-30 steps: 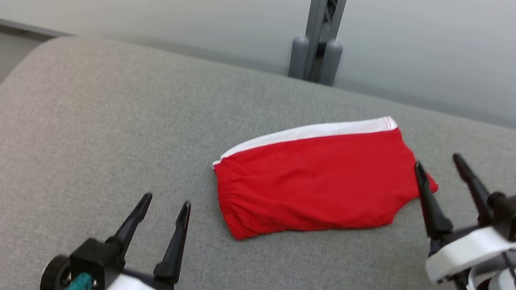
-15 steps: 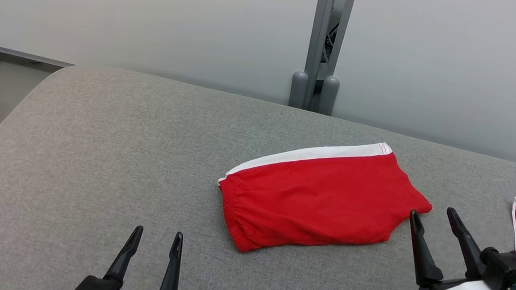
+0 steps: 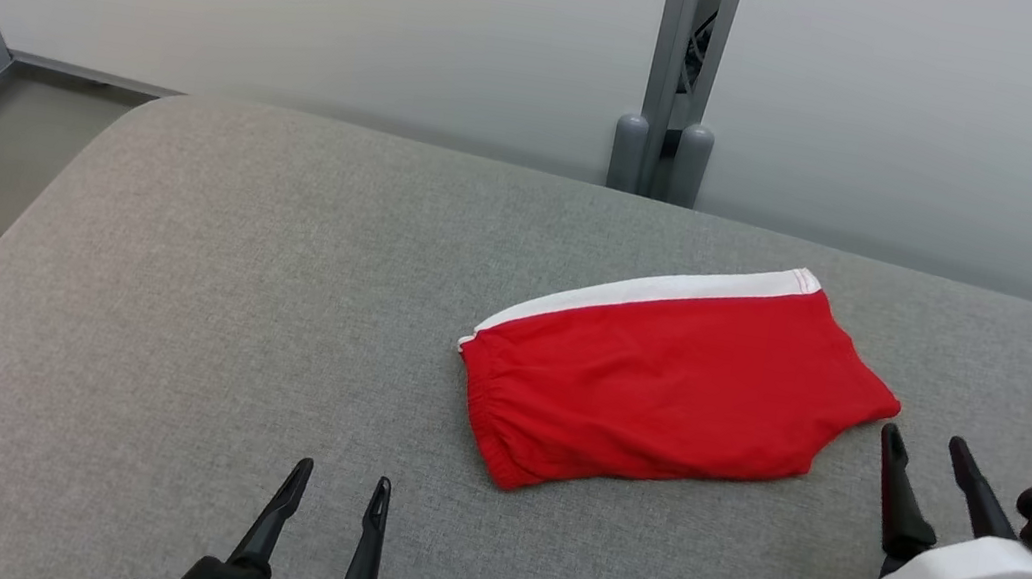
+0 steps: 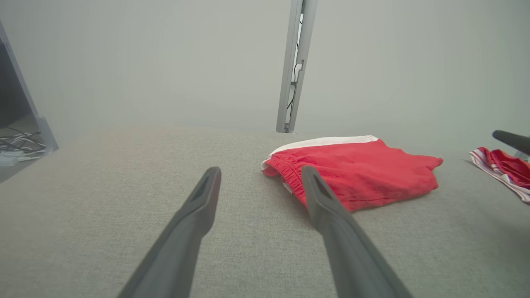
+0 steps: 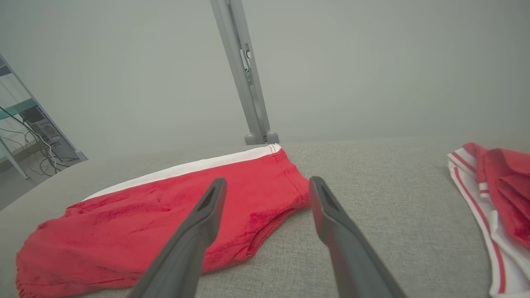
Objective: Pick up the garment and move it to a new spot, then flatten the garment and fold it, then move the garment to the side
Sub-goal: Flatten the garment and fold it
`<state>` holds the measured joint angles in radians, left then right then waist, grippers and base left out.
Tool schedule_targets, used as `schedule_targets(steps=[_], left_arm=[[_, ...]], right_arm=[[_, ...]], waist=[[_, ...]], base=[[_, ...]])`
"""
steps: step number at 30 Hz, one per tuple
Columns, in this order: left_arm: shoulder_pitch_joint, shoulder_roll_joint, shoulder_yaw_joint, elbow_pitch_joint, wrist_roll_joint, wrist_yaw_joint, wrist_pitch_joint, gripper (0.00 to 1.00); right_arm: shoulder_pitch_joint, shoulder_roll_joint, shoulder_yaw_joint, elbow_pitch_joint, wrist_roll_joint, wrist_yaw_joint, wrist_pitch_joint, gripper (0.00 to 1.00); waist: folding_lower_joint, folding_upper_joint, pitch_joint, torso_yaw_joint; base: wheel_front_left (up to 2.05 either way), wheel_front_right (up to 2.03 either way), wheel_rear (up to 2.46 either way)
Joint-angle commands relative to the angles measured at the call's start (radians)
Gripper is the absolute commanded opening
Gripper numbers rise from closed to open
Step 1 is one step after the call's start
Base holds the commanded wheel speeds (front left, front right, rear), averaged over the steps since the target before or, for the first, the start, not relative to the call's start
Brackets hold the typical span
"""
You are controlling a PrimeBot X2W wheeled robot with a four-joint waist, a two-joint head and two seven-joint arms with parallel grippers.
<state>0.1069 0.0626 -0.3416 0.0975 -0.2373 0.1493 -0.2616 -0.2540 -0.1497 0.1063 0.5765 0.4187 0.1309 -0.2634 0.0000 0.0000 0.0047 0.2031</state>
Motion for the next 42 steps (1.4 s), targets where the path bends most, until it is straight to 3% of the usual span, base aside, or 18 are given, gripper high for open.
schedule_targets(steps=[1, 2, 11, 21, 22, 23, 24, 25, 35, 42], left_arm=[[-0.016, 0.001, -0.004, 0.002, 0.009, -0.009, -0.003, 1.0], [-0.031, -0.002, -0.011, 0.001, 0.012, -0.019, -0.003, 1.0], [-0.1, -0.01, -0.036, 0.001, 0.003, -0.053, -0.003, 1.0], [-0.15, -0.01, -0.067, 0.008, -0.01, -0.051, -0.004, 1.0], [-0.155, -0.01, -0.068, 0.01, -0.011, -0.05, -0.003, 1.0], [-0.158, -0.01, -0.069, 0.011, -0.011, -0.049, -0.004, 1.0], [-0.159, -0.01, -0.07, 0.012, -0.012, -0.048, -0.004, 1.0], [-0.159, -0.01, -0.071, 0.015, -0.011, -0.048, -0.003, 1.0], [-0.145, -0.01, -0.07, 0.031, -0.001, -0.046, -0.003, 1.0], [-0.114, -0.01, -0.052, 0.032, 0.01, -0.046, -0.003, 1.0]], right_arm=[[-0.052, -0.023, -0.001, 0.055, 0.01, 0.0, -0.002, 1.0], [-0.109, -0.036, -0.007, 0.128, 0.03, 0.0, 0.01, 1.0], [-0.346, -0.065, -0.018, 0.382, 0.131, 0.0, 0.033, 1.0], [-0.462, -0.073, 0.006, 0.595, 0.146, 0.0, 0.041, 1.0], [-0.462, -0.068, 0.012, 0.607, 0.15, 0.0, 0.047, 0.89], [-0.463, -0.063, 0.016, 0.615, 0.155, 0.0, 0.05, 0.65], [-0.464, -0.061, 0.02, 0.622, 0.161, 0.0, 0.048, 0.2], [-0.465, -0.059, 0.024, 0.627, 0.166, 0.0, 0.046, 0.0], [-0.425, -0.061, 0.07, 0.57, 0.229, 0.0, 0.005, 0.0], [-0.315, -0.067, 0.061, 0.435, 0.256, 0.0, -0.003, 0.0]], waist=[[0.0, 0.0, 0.03, 0.017], [0.0, 0.0, 0.061, 0.029], [0.0, 0.0, 0.192, 0.07], [0.0, 0.0, 0.257, 0.094], [0.0, 0.0, 0.258, 0.095], [0.0, 0.0, 0.258, 0.095], [0.0, 0.0, 0.257, 0.096], [0.0, 0.0, 0.255, 0.096], [0.0, 0.0, 0.206, 0.076], [0.0, 0.0, 0.144, 0.032]], base=[[0.0, 0.0, 0.0], [0.0, 0.0, 0.0], [0.0, 0.0, 0.0], [0.0, 0.0, 0.0], [0.0, 0.0, 0.0], [0.0, 0.0, 0.0], [0.0, 0.0, 0.0], [0.0, 0.0, 0.0], [0.0, 0.0, 0.0], [0.0, 0.0, 0.0]])
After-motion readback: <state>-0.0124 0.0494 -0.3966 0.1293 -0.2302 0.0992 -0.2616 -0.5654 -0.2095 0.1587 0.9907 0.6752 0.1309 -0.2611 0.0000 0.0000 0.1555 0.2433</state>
